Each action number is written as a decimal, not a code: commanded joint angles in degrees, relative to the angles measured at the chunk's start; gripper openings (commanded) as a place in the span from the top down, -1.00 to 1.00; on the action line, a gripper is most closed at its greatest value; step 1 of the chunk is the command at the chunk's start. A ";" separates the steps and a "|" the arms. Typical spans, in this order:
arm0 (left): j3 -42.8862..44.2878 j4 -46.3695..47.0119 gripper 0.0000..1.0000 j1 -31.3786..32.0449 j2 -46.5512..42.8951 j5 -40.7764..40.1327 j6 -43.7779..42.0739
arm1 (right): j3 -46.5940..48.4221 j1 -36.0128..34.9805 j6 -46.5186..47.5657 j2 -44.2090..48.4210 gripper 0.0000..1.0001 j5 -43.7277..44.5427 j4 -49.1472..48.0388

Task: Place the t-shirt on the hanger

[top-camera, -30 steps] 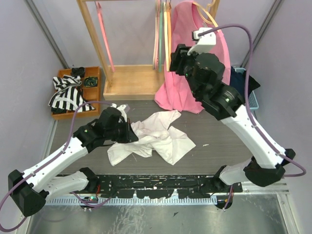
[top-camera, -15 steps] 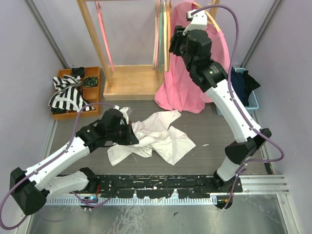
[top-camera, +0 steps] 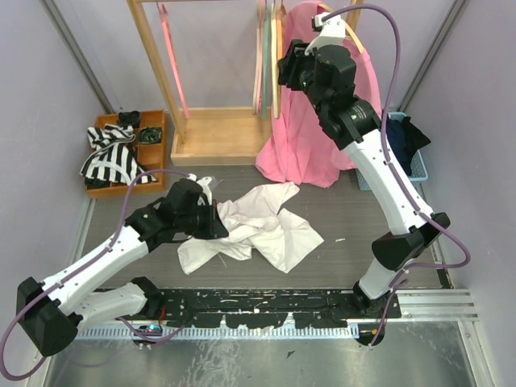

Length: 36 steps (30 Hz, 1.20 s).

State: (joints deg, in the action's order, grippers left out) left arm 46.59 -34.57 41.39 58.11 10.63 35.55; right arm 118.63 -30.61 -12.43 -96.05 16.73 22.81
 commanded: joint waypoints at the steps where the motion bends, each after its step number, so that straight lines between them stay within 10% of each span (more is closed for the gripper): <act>1: -0.18 -0.15 1.00 -0.51 -1.77 -0.42 -1.66 | 1.13 0.01 -1.15 1.79 -0.03 -2.59 -2.24; 36: -2.64 0.27 1.00 -2.51 -5.40 -0.11 -2.41 | 14.49 0.04 -1.20 -8.68 0.24 10.40 9.09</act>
State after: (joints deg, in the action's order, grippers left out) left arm 44.69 -34.70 39.40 54.02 10.37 34.09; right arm 129.93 -30.63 -14.26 -105.38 22.63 32.34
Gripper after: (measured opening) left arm 0.013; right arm 0.398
